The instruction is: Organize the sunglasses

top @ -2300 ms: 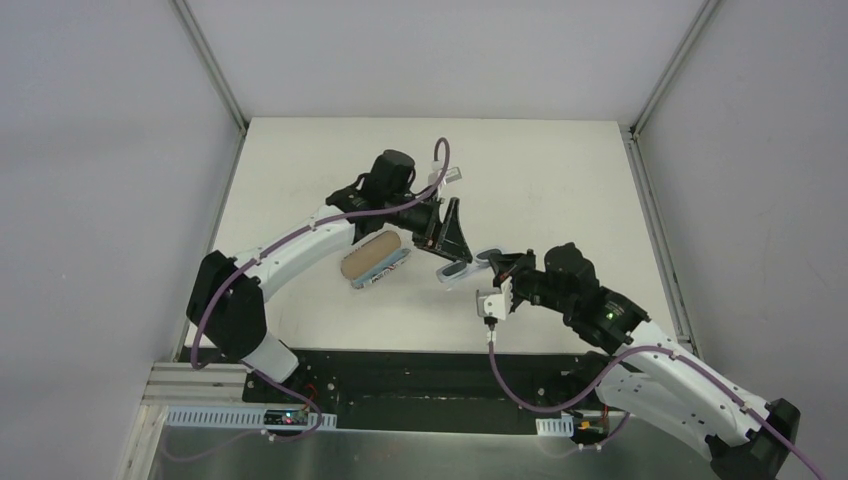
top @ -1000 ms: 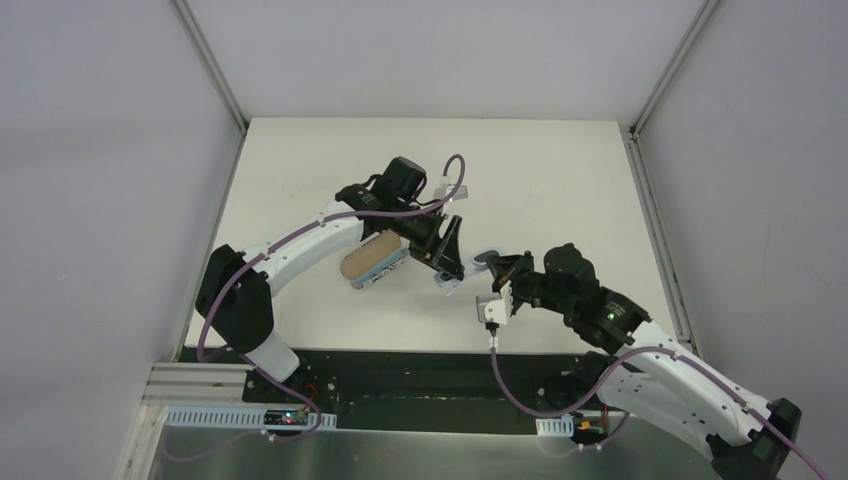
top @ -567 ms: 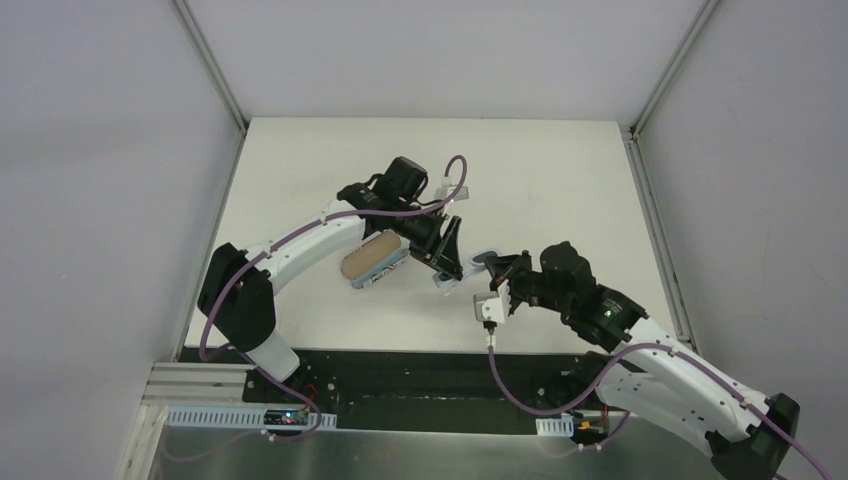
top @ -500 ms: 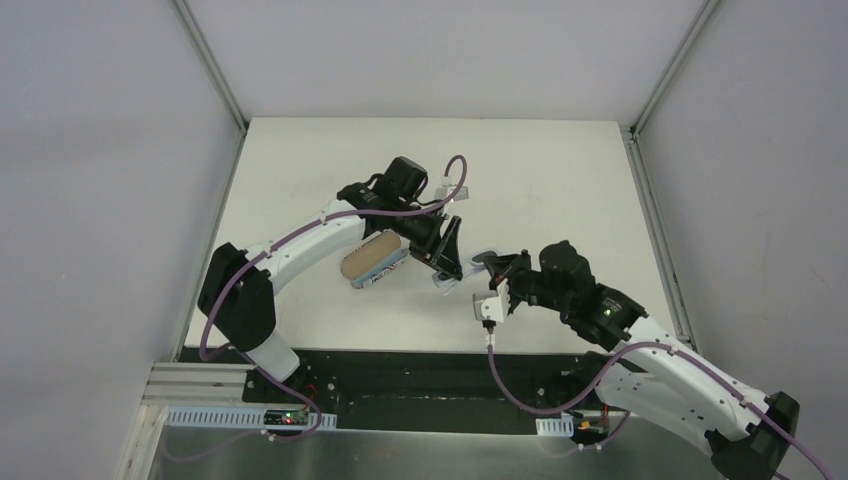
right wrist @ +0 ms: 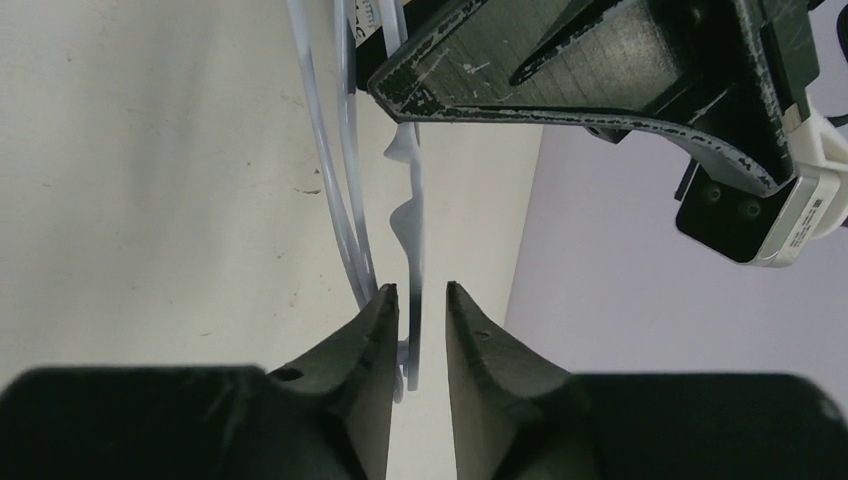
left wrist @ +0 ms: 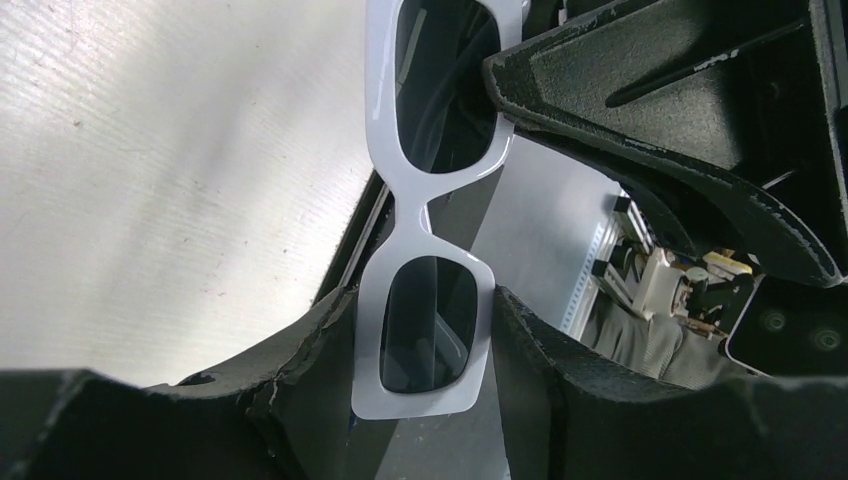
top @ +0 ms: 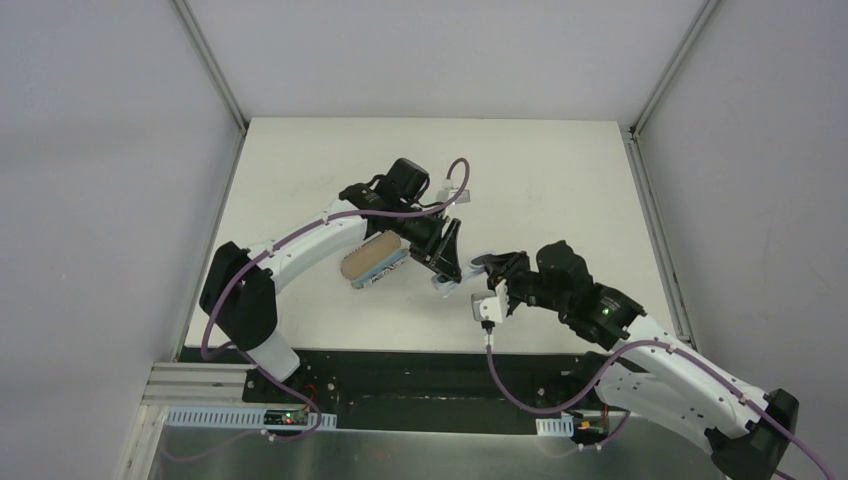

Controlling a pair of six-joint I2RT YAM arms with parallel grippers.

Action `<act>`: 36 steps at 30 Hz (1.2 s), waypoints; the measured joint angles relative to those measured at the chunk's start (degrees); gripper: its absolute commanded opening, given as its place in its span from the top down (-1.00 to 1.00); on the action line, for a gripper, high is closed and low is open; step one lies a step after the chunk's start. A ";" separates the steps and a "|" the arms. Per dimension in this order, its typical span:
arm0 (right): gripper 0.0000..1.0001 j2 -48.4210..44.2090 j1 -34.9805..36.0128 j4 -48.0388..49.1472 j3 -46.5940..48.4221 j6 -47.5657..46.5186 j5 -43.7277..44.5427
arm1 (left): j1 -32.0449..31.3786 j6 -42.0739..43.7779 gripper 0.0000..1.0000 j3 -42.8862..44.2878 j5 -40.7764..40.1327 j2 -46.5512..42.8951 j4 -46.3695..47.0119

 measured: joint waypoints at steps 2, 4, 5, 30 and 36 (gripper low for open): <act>0.03 0.37 0.04 -0.15 0.13 0.66 0.15 | 0.00 0.00 0.45 0.00 -0.50 0.00 -0.26; -0.19 1.16 0.07 -1.84 1.22 1.05 0.33 | 0.00 0.07 0.49 0.00 -1.73 0.00 -0.70; -0.26 1.62 0.09 -2.51 1.92 1.55 0.35 | 0.09 0.13 0.52 0.00 -2.58 0.00 -0.92; -0.20 15.12 -2.12 -16.15 12.85 23.41 -8.61 | 12.85 12.22 0.55 -8.72 -27.58 -20.81 -11.26; -0.18 20.26 -2.56 -16.28 13.14 26.12 -13.68 | 13.35 15.52 0.57 -9.62 -31.50 -21.70 -13.38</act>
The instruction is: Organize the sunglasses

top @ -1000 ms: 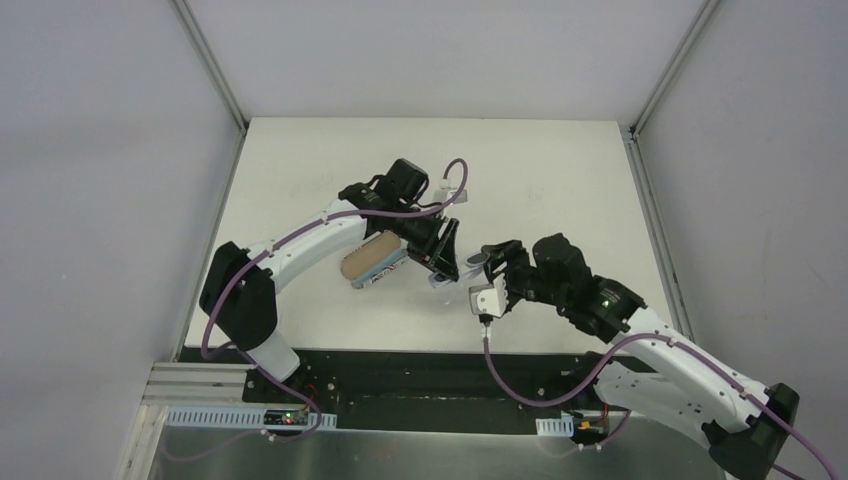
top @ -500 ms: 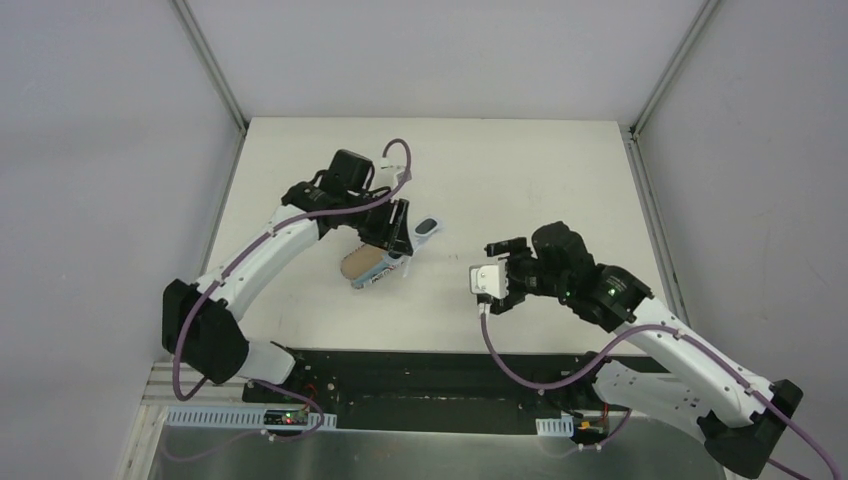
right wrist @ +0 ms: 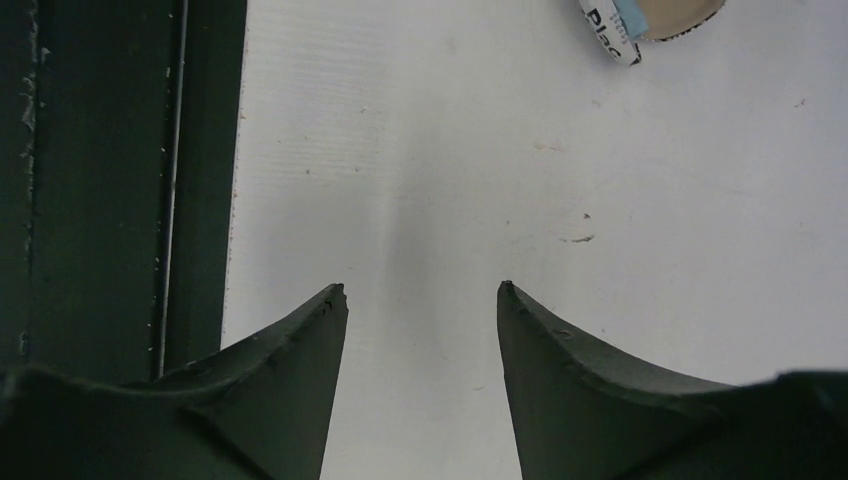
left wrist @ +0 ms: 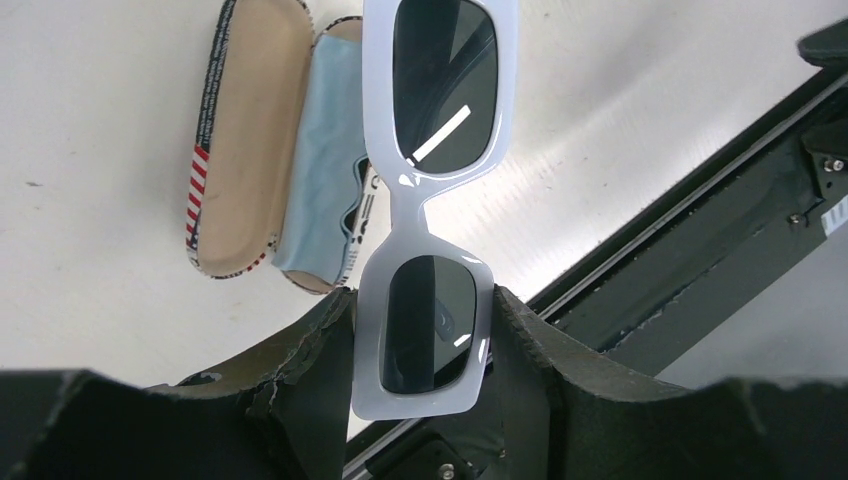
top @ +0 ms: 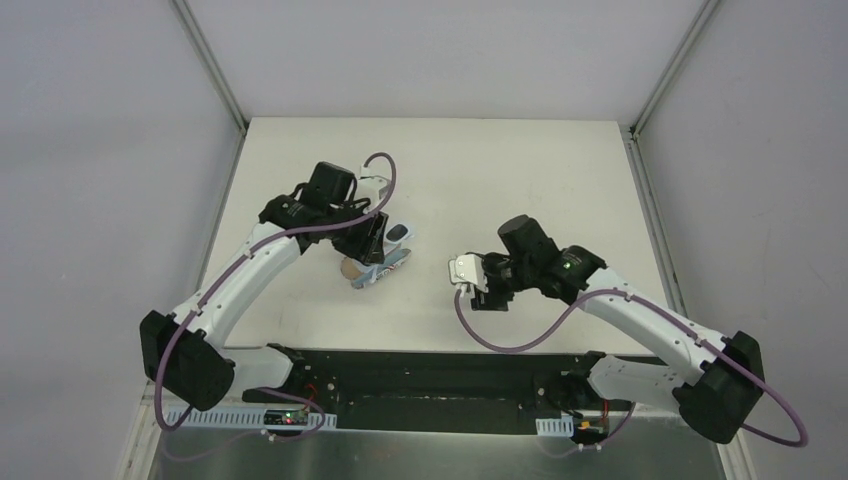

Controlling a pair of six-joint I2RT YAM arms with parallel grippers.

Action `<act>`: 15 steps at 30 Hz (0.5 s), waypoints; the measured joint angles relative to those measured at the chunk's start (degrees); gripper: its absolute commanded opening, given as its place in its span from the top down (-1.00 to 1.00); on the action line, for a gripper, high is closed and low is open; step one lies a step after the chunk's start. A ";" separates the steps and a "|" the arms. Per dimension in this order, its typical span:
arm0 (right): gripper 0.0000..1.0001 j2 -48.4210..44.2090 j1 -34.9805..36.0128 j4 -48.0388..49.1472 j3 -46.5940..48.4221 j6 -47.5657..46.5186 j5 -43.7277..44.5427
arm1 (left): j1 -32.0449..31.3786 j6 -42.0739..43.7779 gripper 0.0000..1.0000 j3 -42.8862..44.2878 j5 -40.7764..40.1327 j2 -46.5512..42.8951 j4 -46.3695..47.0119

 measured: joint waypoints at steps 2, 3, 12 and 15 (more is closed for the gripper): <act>-0.17 0.57 0.00 0.04 0.24 0.72 -1.64 | 0.83 0.90 0.58 0.00 -0.11 1.14 -0.35; -0.18 0.81 0.00 0.07 0.28 1.05 -2.47 | 1.46 1.18 0.58 0.00 -0.09 2.01 -0.48; -0.17 2.12 0.00 0.07 0.28 3.37 -7.17 | 4.57 2.95 0.60 0.00 -0.15 7.52 -0.92; -0.18 2.10 0.00 0.20 0.17 3.89 -7.67 | 4.79 3.63 0.60 0.00 -0.15 8.20 -0.72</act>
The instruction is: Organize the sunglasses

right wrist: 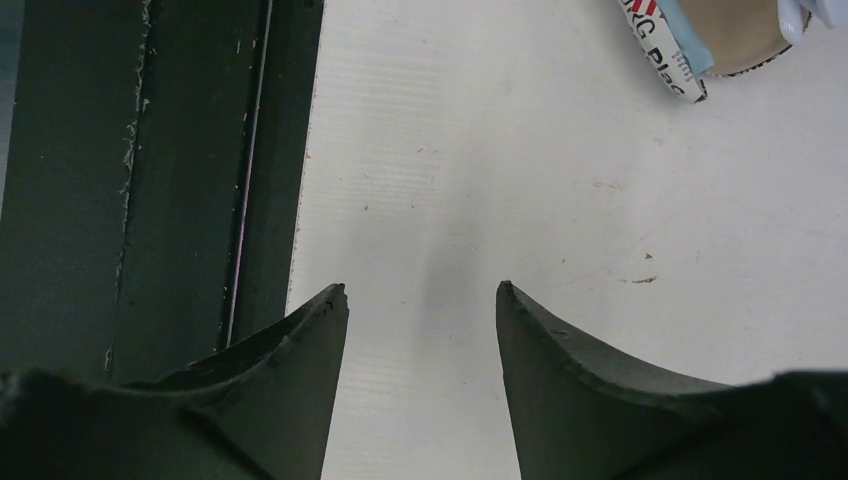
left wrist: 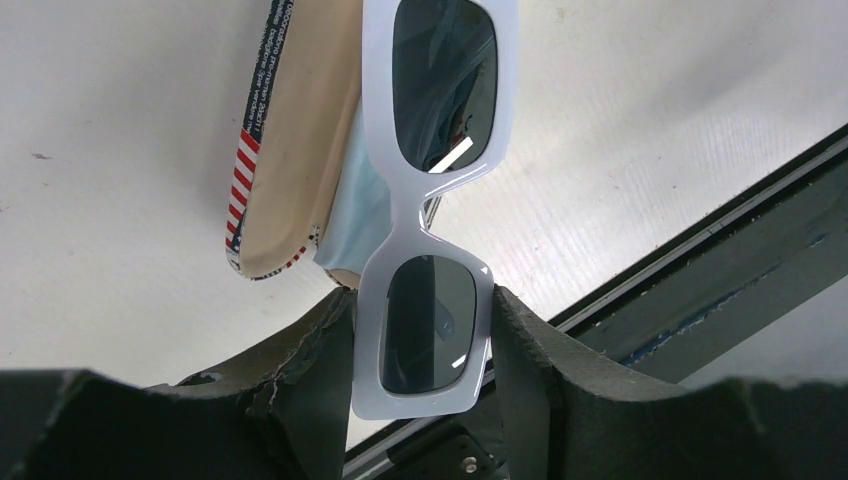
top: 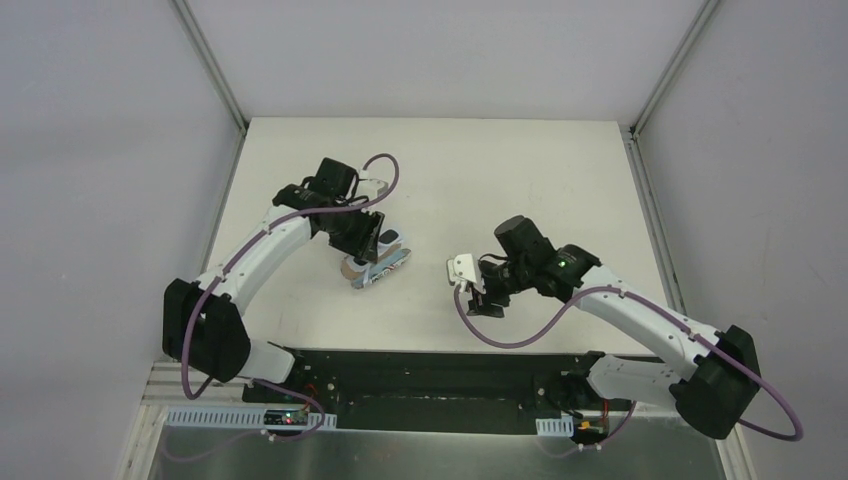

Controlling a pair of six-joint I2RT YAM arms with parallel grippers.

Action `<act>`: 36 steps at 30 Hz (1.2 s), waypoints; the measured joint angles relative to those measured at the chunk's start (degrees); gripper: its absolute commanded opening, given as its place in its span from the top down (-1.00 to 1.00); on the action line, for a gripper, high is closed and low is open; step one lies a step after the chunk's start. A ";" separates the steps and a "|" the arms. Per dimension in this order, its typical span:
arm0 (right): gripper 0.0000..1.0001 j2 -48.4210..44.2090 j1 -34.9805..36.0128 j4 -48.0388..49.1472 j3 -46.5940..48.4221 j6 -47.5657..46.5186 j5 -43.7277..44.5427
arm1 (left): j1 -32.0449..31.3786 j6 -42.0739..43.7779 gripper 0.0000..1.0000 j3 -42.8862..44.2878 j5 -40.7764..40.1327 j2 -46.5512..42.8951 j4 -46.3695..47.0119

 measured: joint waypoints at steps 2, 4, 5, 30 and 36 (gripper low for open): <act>-0.18 -0.09 0.00 0.22 -0.37 0.35 -0.35 | 0.00 0.20 0.61 0.00 0.00 1.03 0.07; -0.18 -0.20 0.00 0.24 -0.87 0.55 -0.87 | 0.00 0.26 0.62 0.00 0.00 2.45 0.07; -0.17 -0.33 0.00 0.22 -1.22 0.63 -1.07 | 0.00 0.31 0.62 -0.04 -0.04 3.39 0.09; -0.18 -2.47 0.00 -0.02 -4.57 1.07 -1.51 | -0.04 3.32 0.64 -4.28 1.55 6.27 2.78; -0.17 -2.58 0.00 0.00 -5.07 1.07 -1.51 | -0.31 3.63 0.65 -6.19 2.69 6.29 3.85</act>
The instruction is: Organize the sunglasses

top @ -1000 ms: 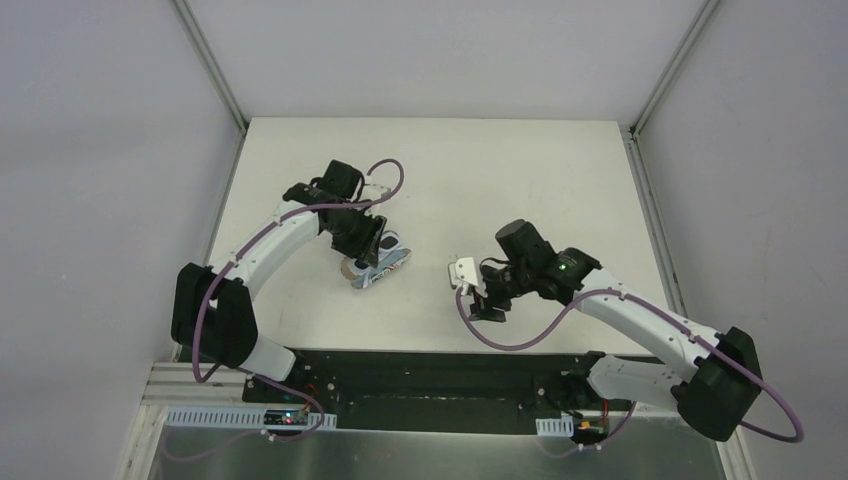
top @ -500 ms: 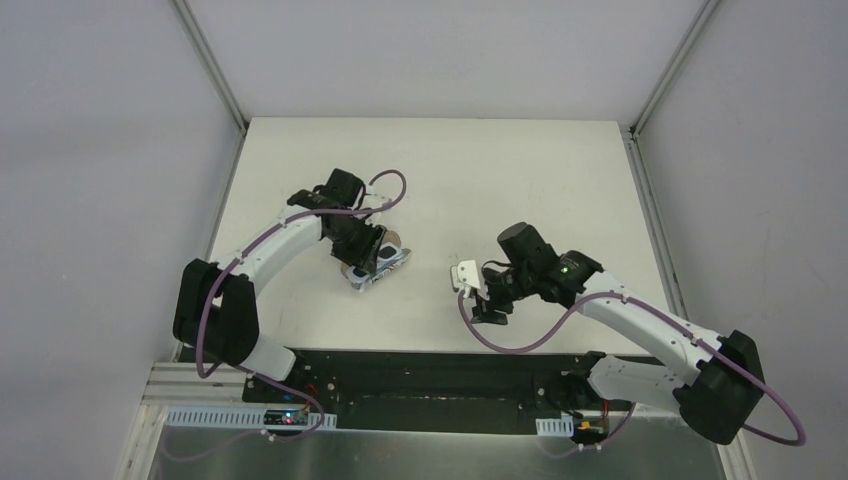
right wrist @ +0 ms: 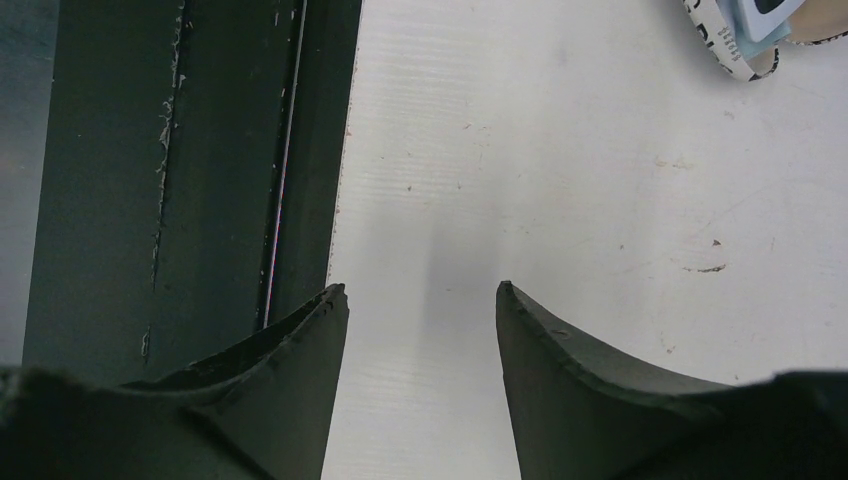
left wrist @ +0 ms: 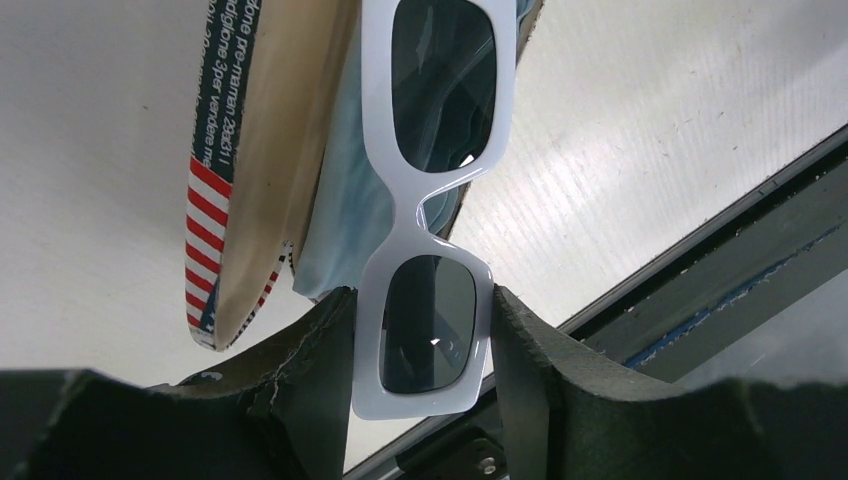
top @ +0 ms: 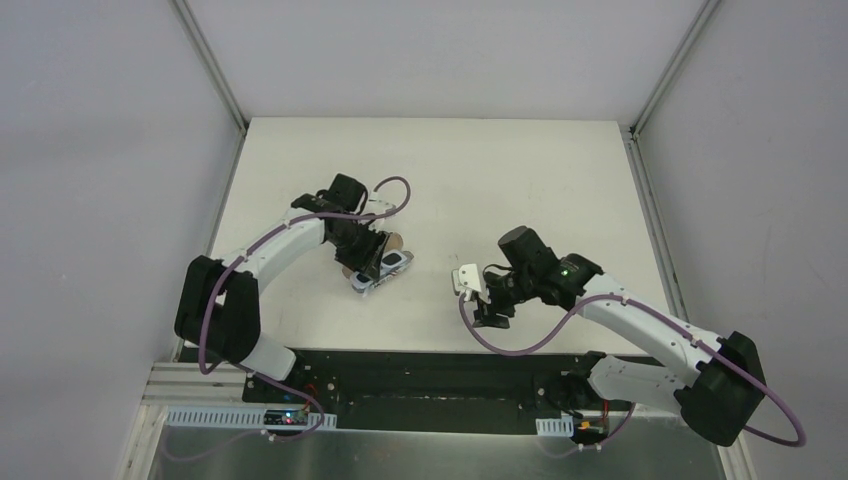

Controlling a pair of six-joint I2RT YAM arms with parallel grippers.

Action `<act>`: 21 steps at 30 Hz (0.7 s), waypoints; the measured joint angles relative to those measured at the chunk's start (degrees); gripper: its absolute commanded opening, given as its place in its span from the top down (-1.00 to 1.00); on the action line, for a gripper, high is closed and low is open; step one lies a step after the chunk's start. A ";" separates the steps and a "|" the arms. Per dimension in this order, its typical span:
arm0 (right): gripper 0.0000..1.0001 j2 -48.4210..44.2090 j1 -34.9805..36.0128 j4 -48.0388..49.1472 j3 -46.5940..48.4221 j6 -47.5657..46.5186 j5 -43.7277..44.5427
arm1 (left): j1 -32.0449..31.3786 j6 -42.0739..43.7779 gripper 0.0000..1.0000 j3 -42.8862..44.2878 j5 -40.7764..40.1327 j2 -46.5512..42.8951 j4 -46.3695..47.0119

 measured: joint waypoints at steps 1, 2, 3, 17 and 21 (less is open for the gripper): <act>-0.18 0.00 0.00 0.00 0.00 0.00 0.00 | -0.13 -0.02 0.64 -0.20 -0.02 0.13 0.11; -0.18 0.00 0.00 0.00 0.00 0.04 -0.02 | -0.22 -0.02 0.64 -0.31 0.02 0.35 0.26; -0.18 0.00 0.00 0.02 0.00 0.13 -0.02 | -0.26 -0.02 0.64 -0.37 -0.02 0.57 0.50; -0.18 0.24 0.00 0.96 -0.04 0.83 -1.05 | -1.42 0.55 0.61 -3.69 -1.64 0.83 6.47; -0.18 0.96 0.00 1.60 -0.11 1.07 -1.22 | -2.86 1.64 0.60 -3.72 -4.17 0.83 7.54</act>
